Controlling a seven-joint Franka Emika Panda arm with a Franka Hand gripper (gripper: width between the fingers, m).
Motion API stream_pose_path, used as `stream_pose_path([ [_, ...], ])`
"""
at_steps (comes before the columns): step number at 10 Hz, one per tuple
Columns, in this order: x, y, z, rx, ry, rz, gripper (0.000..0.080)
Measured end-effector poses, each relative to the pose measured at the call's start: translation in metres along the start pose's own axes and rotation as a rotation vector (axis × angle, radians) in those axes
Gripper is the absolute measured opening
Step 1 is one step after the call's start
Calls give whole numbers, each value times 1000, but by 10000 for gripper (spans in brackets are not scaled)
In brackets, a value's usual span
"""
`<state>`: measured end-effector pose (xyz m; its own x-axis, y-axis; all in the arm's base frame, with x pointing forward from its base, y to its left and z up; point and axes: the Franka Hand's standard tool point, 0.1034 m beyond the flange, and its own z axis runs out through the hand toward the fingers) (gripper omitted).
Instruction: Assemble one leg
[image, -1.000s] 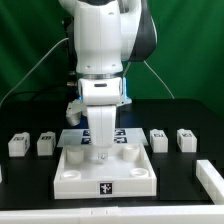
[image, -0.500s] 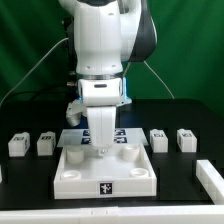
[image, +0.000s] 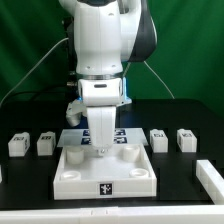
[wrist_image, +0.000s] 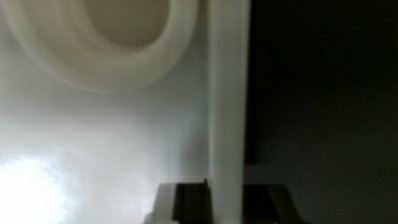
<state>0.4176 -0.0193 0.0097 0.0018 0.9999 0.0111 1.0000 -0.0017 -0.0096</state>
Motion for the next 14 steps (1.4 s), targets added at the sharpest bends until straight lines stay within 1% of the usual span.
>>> stream_pose_path([
  [3, 0, 0, 0, 0, 0, 1, 58],
  [4, 5, 4, -1, -1, 2, 12, 58],
  [6, 26, 22, -4, -10, 12, 21, 58],
  [7, 32, 31, -5, -16, 16, 24, 58],
  [8, 38, 39, -4, -13, 19, 26, 58],
  [9, 43, 47, -1, -19, 26, 21, 58],
  [10, 49, 53, 0, -26, 32, 20, 58],
  [12, 68, 65, -1, -48, 40, 12, 58],
  [14, 78, 74, -1, -58, 44, 12, 59],
])
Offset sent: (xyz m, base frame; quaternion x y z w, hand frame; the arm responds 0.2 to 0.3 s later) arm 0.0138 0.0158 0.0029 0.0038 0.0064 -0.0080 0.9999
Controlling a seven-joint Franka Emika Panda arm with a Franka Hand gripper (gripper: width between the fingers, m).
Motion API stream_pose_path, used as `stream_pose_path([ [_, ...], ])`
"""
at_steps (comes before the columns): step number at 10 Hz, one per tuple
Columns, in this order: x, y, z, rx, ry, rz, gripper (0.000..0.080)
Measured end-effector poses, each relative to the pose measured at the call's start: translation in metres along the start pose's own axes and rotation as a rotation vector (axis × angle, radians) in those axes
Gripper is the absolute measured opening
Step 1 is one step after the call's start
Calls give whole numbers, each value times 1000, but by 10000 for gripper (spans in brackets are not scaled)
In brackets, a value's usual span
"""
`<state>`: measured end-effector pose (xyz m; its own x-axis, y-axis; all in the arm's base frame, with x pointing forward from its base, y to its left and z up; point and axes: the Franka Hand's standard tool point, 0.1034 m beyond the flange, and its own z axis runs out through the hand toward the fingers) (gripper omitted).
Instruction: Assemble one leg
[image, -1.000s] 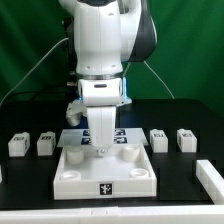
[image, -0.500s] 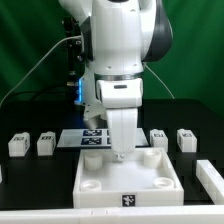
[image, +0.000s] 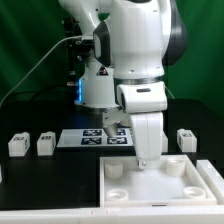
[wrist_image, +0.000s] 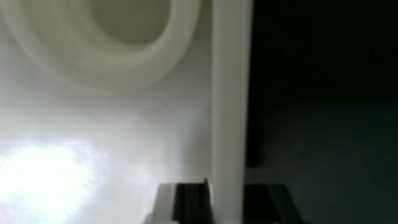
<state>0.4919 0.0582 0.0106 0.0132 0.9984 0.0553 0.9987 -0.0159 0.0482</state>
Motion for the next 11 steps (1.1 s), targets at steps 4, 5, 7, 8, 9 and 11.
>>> stream_pose_path([
  [4, 8, 4, 1, 45, -10, 10, 59],
  [5, 8, 4, 1, 53, -12, 12, 59],
  [7, 8, 4, 1, 52, -12, 13, 166],
  [8, 7, 4, 1, 52, -12, 13, 166],
  [9, 7, 4, 1, 52, -12, 14, 341],
  [11, 6, 4, 1, 52, -12, 15, 543],
])
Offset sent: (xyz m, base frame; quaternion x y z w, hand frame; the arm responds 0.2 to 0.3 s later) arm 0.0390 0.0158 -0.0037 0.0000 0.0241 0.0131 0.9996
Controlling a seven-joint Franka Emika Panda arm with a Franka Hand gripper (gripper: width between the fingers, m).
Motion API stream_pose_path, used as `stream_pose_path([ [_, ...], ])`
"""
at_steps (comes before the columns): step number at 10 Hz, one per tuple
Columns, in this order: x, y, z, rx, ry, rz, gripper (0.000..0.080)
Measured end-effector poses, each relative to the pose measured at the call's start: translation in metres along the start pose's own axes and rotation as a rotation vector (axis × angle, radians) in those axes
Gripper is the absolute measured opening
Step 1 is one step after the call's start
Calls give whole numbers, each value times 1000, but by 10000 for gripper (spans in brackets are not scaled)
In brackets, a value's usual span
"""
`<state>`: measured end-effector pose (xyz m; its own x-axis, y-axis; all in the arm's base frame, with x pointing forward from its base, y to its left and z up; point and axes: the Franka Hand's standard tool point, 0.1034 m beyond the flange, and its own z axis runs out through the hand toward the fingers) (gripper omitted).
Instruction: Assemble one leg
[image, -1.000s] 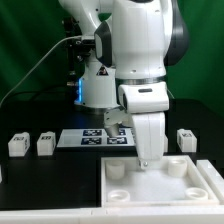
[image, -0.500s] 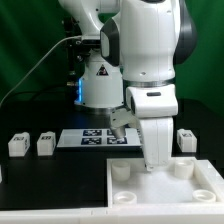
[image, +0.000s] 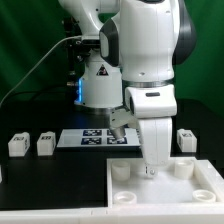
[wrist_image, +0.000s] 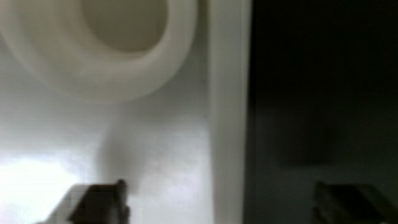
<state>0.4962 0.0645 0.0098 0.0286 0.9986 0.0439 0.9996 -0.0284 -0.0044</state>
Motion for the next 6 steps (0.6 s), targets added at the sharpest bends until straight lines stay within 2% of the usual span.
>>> stream_pose_path([
  [1, 0, 0, 0, 0, 0, 0, 618],
  [2, 0, 0, 0, 0, 0, 0, 640],
  [6, -1, 0, 0, 0, 0, 1, 649],
])
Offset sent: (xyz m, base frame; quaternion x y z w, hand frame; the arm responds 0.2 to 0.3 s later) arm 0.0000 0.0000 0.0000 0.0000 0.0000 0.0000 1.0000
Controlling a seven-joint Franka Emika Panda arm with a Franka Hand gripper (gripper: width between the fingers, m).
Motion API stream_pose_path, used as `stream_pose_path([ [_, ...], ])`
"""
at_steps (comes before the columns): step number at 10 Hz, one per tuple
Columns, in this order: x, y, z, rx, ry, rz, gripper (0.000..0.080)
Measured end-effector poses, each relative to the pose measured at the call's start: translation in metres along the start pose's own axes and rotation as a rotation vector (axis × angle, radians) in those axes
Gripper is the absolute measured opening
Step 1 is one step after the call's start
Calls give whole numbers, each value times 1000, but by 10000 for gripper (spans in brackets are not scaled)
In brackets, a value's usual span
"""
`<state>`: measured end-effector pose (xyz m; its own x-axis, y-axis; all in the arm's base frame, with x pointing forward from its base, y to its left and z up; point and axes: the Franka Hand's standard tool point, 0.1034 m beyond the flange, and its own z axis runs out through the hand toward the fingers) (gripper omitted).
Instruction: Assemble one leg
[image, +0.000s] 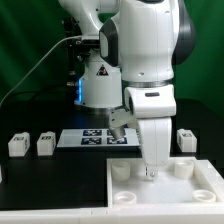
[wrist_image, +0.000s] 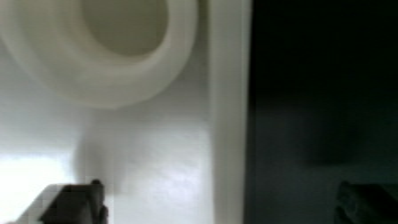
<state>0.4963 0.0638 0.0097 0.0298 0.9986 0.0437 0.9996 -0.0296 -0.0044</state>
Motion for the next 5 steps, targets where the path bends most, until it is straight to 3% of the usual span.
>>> stream_pose_path([
  [3, 0, 1, -1, -2, 0, 6, 649],
  [5, 13, -1, -23, -23, -3, 142, 649],
])
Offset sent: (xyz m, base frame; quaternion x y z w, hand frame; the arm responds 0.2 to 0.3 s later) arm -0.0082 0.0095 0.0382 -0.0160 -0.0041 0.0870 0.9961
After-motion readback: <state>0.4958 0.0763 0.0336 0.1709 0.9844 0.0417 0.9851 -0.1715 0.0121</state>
